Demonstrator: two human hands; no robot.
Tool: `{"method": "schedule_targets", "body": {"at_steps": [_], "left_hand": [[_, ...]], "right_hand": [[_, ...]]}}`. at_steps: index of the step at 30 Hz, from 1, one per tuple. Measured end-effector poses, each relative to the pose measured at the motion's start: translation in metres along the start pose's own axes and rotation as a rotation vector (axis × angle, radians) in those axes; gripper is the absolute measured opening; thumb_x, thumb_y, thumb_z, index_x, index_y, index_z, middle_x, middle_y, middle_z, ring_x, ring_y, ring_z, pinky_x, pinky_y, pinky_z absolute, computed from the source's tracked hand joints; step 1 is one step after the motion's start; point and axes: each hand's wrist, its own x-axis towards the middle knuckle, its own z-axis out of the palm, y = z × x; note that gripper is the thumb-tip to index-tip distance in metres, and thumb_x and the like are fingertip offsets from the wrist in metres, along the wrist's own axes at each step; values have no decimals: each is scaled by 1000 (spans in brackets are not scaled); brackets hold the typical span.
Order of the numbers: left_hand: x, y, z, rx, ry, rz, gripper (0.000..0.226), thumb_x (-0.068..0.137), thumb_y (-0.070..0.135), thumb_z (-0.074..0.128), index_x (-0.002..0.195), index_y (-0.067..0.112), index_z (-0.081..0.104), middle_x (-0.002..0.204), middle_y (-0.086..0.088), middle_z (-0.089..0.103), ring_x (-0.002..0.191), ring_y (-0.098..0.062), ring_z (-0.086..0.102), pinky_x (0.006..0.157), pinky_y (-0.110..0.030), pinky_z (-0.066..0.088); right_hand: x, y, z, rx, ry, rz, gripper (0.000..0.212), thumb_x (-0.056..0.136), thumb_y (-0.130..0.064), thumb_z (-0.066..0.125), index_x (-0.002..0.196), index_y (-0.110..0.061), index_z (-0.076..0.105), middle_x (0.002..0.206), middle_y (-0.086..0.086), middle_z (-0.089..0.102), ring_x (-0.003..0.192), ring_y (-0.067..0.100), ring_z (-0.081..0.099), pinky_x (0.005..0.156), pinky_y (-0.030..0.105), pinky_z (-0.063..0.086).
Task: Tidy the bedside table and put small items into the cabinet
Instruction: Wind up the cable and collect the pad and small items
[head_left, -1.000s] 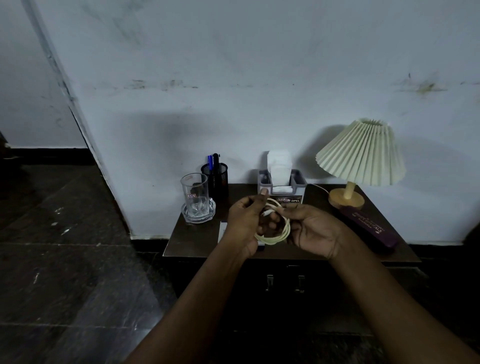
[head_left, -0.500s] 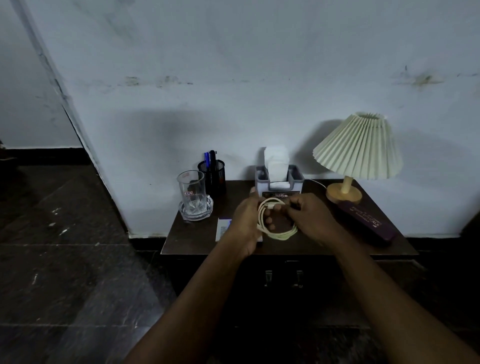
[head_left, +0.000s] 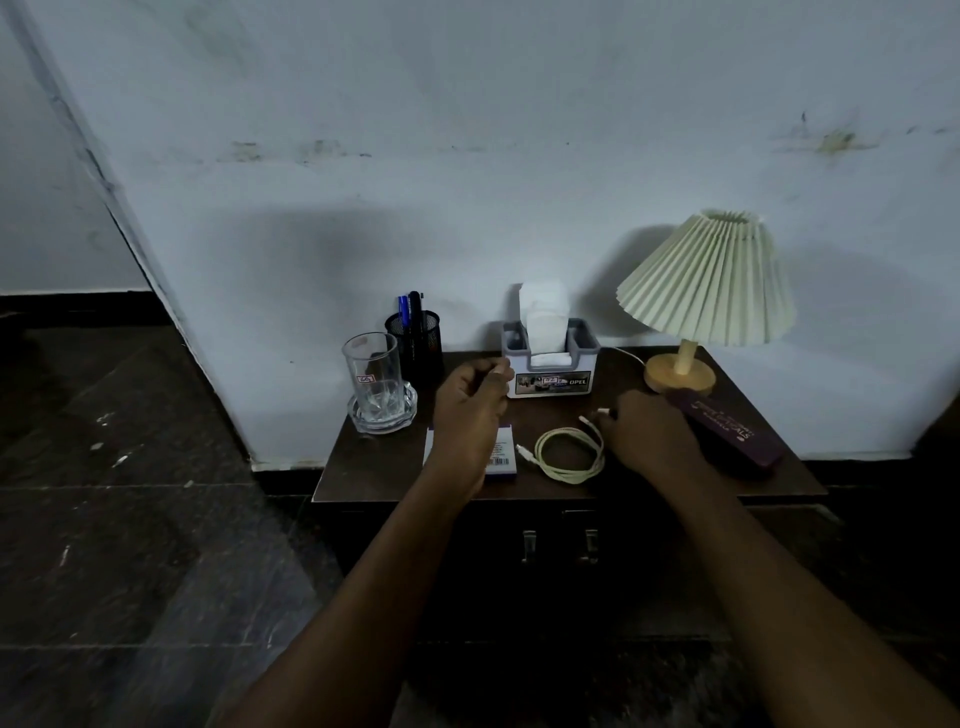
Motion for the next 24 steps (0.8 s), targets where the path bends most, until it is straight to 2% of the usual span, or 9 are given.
{"method": "schedule_targets", "body": {"at_steps": [2, 4, 7, 10, 13, 15, 19, 22, 24], "left_hand": [[0, 0, -3, 46, 11, 32, 11, 100, 16, 63, 95, 20, 72, 90, -8, 66, 85, -20, 54, 64, -24, 46], [1, -2, -4, 115, 22, 57, 11, 100, 18, 63, 95, 21, 73, 86, 1, 75, 81, -18, 65, 64, -21, 53], [1, -9, -5, 325, 8, 114, 12, 98, 21, 64, 92, 24, 74, 88, -1, 77, 83, -18, 72, 70, -27, 56], [-3, -20, -4, 687, -102, 245, 11, 98, 24, 64, 96, 25, 75, 90, 7, 75, 78, -7, 67, 70, -18, 51], [-9, -36, 1, 1134, -357, 422, 15, 96, 21, 63, 96, 15, 76, 97, -4, 73, 90, -19, 65, 84, -33, 53], [-16, -45, 8, 1308, -501, 481, 17, 94, 20, 60, 95, 12, 74, 99, -10, 70, 93, -27, 64, 88, -40, 50], [-22, -53, 19, 1310, -584, 599, 26, 88, 17, 54, 101, 8, 75, 99, -15, 74, 88, -30, 66, 81, -34, 46], [-21, -54, 18, 1254, -533, 697, 31, 78, 21, 48, 84, 7, 75, 83, -13, 74, 70, -22, 67, 72, -24, 42], [-19, -57, 14, 1302, -490, 796, 27, 72, 15, 50, 82, 11, 75, 81, -10, 74, 74, -21, 69, 72, -27, 48]], "right_hand": [[0, 11, -8, 31, 40, -3, 23, 98, -31, 60, 89, -11, 67, 91, 10, 71, 83, 27, 68, 71, 38, 55], [-2, 17, -12, 76, 24, -2, 18, 98, -20, 59, 105, -11, 73, 104, 8, 75, 90, 24, 69, 79, 39, 57], [-1, 15, -14, 85, -159, 24, 37, 99, -16, 59, 135, -21, 66, 136, 4, 67, 118, 25, 66, 97, 35, 52], [-1, 15, -12, 66, -230, 65, 46, 101, -20, 57, 145, -31, 54, 141, 7, 64, 117, 28, 66, 90, 30, 48], [-12, 18, -5, 156, -109, -2, 36, 101, -27, 58, 136, -27, 61, 134, 6, 68, 114, 27, 67, 95, 34, 53], [-15, 16, 1, 217, -56, -35, 31, 100, -37, 61, 125, -19, 69, 130, 5, 67, 116, 27, 66, 99, 39, 52], [-11, 9, 14, 116, -50, -72, 30, 97, -36, 66, 90, -8, 70, 108, 11, 61, 98, 31, 66, 78, 35, 50], [-7, 10, 17, 56, -36, -104, 21, 99, -27, 61, 93, -10, 72, 105, 12, 58, 95, 31, 65, 75, 34, 48], [-6, 13, 14, 60, -27, -127, 22, 100, -25, 57, 97, -13, 75, 106, 12, 62, 96, 31, 66, 81, 37, 53]]}}
